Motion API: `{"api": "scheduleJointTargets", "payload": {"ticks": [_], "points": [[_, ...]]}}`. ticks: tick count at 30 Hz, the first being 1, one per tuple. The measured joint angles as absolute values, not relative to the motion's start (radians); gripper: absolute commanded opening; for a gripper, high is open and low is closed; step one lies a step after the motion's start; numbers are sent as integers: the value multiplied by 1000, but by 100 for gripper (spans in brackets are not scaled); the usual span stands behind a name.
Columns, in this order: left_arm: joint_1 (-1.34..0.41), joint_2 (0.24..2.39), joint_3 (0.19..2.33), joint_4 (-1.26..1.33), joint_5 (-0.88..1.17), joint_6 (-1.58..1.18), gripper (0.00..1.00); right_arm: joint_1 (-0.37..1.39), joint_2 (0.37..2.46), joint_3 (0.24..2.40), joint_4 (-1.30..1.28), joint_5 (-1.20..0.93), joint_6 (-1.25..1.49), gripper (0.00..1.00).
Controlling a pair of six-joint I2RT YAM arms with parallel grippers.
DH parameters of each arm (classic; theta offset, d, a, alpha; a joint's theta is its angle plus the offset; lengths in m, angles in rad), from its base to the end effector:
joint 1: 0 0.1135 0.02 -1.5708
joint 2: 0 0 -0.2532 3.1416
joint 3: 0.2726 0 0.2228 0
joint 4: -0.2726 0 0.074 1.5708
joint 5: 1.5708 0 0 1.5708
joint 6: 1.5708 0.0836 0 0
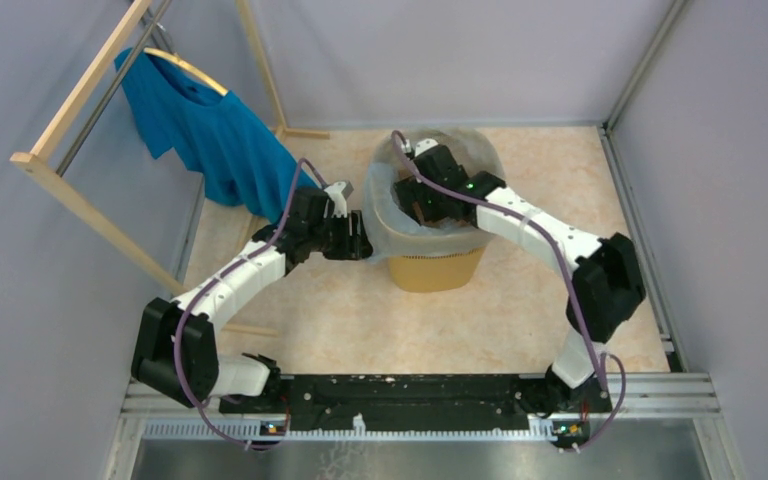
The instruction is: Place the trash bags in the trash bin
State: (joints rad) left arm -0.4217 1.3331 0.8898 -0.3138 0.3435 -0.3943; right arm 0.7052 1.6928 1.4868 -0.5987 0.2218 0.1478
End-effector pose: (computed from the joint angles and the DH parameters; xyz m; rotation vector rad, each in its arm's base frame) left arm 0.2539 -0.1448 0.2168 0.2129 2.4045 -0.7948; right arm 0.3020 0.2329 0.2676 -0.5459 2.2915 0.1537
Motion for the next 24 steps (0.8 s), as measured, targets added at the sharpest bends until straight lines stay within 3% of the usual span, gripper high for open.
{"api": "scheduleJointTargets", "payload": {"ticks": [13,20,24], "points": [[-422,1333,888,-313,341,-395,66,705,1840,1377,-429,199,198,88],[-422,1332,882,-303,342,-394,68,705,1840,1393,-442,201,202,89],[-422,1325,869,-295,341,-396,74,705,1818,1423,-494,217,196,91]]}}
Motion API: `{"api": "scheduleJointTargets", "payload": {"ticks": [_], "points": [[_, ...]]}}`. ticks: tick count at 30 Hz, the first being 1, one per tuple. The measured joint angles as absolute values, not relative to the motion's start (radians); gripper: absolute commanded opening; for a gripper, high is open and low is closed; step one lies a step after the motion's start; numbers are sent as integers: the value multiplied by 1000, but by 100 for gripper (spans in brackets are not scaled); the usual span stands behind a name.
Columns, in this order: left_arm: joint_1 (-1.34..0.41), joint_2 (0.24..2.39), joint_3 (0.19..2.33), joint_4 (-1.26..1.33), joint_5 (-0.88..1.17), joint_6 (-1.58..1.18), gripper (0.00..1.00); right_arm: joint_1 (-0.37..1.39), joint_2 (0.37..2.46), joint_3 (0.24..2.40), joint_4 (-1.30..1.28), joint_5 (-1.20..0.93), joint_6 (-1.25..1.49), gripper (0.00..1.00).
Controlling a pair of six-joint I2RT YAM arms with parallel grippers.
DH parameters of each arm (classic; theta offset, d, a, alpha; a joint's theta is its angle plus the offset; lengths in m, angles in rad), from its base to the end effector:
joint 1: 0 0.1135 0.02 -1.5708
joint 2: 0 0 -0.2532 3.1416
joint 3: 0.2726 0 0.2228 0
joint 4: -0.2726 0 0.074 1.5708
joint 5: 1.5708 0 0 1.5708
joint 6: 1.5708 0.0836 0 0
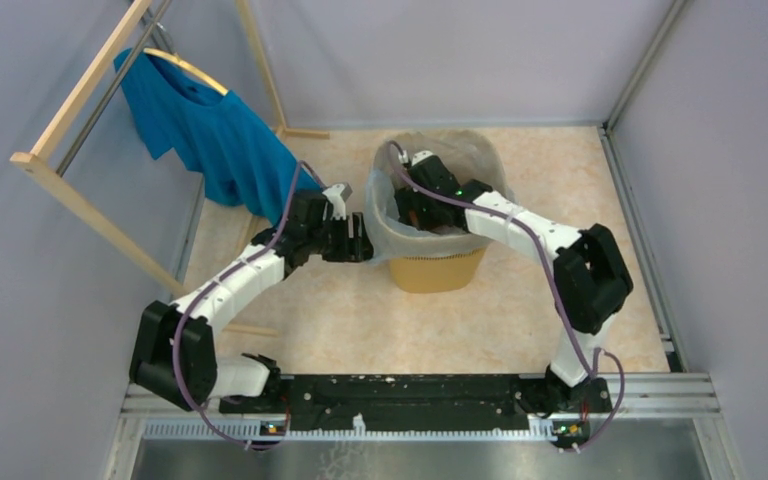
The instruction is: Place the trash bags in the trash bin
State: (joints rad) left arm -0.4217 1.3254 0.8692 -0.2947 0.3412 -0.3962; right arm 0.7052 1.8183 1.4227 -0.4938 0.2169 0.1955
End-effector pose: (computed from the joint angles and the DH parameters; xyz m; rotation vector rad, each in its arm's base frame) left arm 0.2524 -0.1439 0.2142 0.2104 2.3985 -0.7944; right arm 0.3172 0.2463 0.2108 -0.5228 2.3798 0.1371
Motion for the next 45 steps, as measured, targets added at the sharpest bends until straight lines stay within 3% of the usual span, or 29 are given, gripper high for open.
{"api": "scheduleJointTargets", "payload": {"ticks": [5,12,21,28,35,39,45], "points": [[-422,1296,852,-287,343,-403,79,705,1726,1459,-549,234,178,91],[-422,1247,842,-287,321,-410,97,705,1623,1506,-593,234,175,92],[-421,998,789,-294,266,-439,99,705,1439,1526,-606,184,173,96],[-422,866,625,-126,366,-568,99,706,1064,1384,-465,123,160,99],[-442,1026,637,41,419,-647,96,707,815,1280,-427,107,122,99],[-556,1153,684,109,368,-661,95,707,752,1247,-484,121,104,99],[-730,1431,925,173,332,-649,96,707,696,1217,-594,164,102,99]]}}
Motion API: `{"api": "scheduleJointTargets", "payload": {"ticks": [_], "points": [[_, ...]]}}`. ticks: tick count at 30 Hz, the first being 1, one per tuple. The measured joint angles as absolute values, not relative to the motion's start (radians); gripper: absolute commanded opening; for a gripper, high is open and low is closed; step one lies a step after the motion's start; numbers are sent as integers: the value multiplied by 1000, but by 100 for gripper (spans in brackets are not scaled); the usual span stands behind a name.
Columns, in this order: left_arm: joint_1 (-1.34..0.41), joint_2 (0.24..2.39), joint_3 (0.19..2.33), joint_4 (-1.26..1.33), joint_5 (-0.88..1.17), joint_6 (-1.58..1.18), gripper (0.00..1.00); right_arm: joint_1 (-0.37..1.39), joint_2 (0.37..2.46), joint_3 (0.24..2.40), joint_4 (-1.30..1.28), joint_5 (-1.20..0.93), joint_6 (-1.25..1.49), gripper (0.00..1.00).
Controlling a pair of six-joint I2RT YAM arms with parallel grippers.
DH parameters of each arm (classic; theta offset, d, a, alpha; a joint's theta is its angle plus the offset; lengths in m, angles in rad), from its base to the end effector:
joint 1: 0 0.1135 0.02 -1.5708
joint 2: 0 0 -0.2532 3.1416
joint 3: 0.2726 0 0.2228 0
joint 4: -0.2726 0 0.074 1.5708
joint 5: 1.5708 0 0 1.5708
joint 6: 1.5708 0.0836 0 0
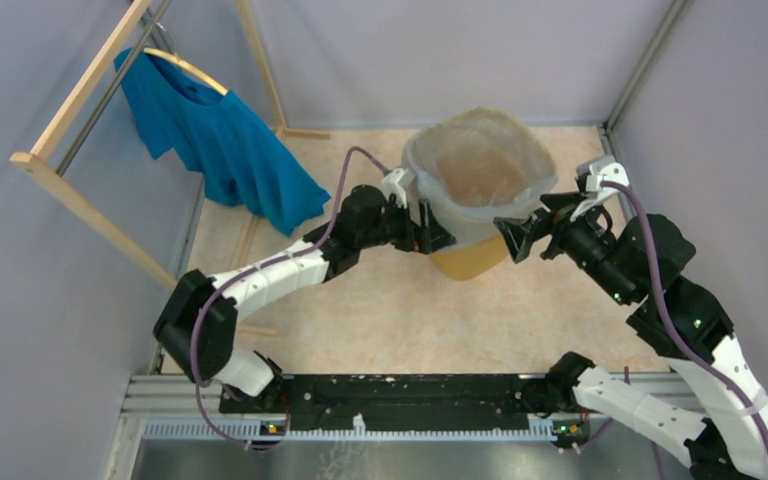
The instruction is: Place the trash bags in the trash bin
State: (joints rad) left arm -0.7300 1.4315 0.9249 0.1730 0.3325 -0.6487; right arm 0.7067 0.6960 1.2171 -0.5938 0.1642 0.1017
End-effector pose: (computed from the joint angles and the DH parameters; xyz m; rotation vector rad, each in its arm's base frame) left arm 0.2397 -0.2512 0.2625 0.3321 2.0638 -1.2085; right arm 0.1138 0.0792 0.4233 -0.3732 1.6222 0.4814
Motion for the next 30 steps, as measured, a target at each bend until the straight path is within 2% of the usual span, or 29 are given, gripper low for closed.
{"api": "scheduleJointTargets", "payload": {"ticks": [3,7,15,20,24,30], "points": [[-737,1517,1031,172,318,-628,99,707,691,1217,-634,171,107,99],[-735,1488,1031,157,279,-588,99,707,704,1217,-673,144,119,99],[-735,1087,865,-37,202,-464,99,710,822,1178,-620,-139,152,99],[-735,817,866,-193,65,-375,99,804,1033,1190,-540,-234,179,99],[-735,649,884,-288,-96,-306,99,886,1233,1214,-477,-215,204,99],[-735,454,868,-307,-304,-223,99,908,1535,1263,-469,-135,210,99]]}}
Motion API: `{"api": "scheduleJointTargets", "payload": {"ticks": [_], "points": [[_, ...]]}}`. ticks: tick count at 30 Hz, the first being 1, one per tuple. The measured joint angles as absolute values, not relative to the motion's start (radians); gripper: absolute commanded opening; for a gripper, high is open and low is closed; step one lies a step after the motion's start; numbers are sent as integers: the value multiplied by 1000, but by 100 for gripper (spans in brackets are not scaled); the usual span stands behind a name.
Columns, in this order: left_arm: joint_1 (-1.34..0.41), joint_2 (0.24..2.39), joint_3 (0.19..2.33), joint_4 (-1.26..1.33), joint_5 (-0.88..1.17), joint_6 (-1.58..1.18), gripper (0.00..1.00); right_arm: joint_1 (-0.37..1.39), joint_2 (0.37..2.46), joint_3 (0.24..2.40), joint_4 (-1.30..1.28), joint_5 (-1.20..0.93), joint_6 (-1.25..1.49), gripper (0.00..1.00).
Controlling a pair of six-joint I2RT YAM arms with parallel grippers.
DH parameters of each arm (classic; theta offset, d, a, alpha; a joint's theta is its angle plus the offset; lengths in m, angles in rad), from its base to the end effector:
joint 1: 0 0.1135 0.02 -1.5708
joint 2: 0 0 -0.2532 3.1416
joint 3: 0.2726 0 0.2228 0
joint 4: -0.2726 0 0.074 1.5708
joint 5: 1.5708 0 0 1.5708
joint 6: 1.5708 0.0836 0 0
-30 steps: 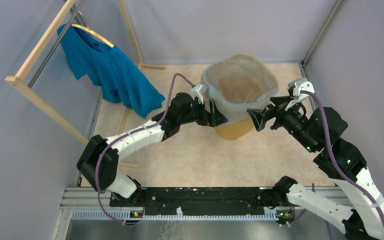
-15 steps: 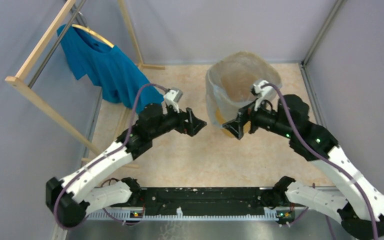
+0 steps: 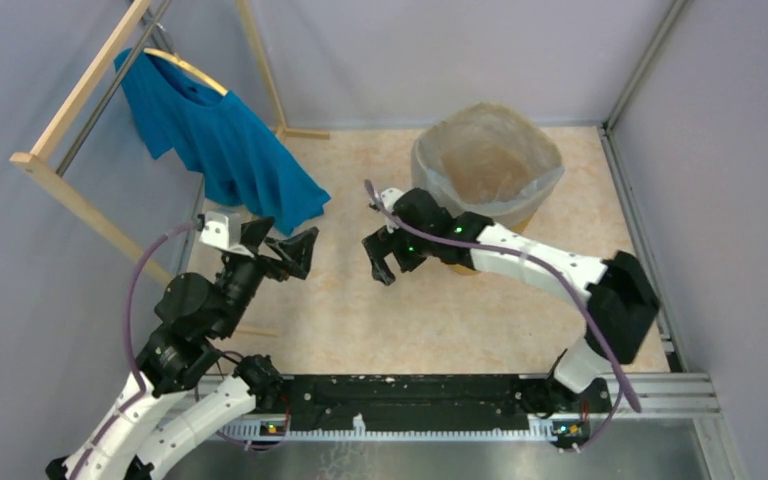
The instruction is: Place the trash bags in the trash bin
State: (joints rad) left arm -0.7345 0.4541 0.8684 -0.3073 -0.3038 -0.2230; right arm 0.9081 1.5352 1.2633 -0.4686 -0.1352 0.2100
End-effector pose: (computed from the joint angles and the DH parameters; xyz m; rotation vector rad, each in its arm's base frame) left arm 0.1041 -0.0603 0.3823 0.1297 1.4875 -0.5548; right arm 0.2062 0.2825 0.2609 -0.8931 2.2432 0.7027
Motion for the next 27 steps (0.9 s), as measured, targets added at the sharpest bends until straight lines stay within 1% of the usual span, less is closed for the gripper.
{"api": "scheduleJointTargets", "payload": {"ticks": [6,11,15,22,27], "points": [[-735,445,825,-324,-370,-169,99,936,1787,1338,-533,143,190,99],[-735,486,809,-337,-353,-156,99,923,1873,1394,-590,353,171,99],[-735,507,786,-339,-324,-152,99,866,1875,1403,-586,418,160,99],[-735,540,786,-338,-285,-133,99,680,1886,1416,-550,462,125,99],[-735,539,785,-338,-259,-129,99,558,1958,1492,-520,479,76,99]]}}
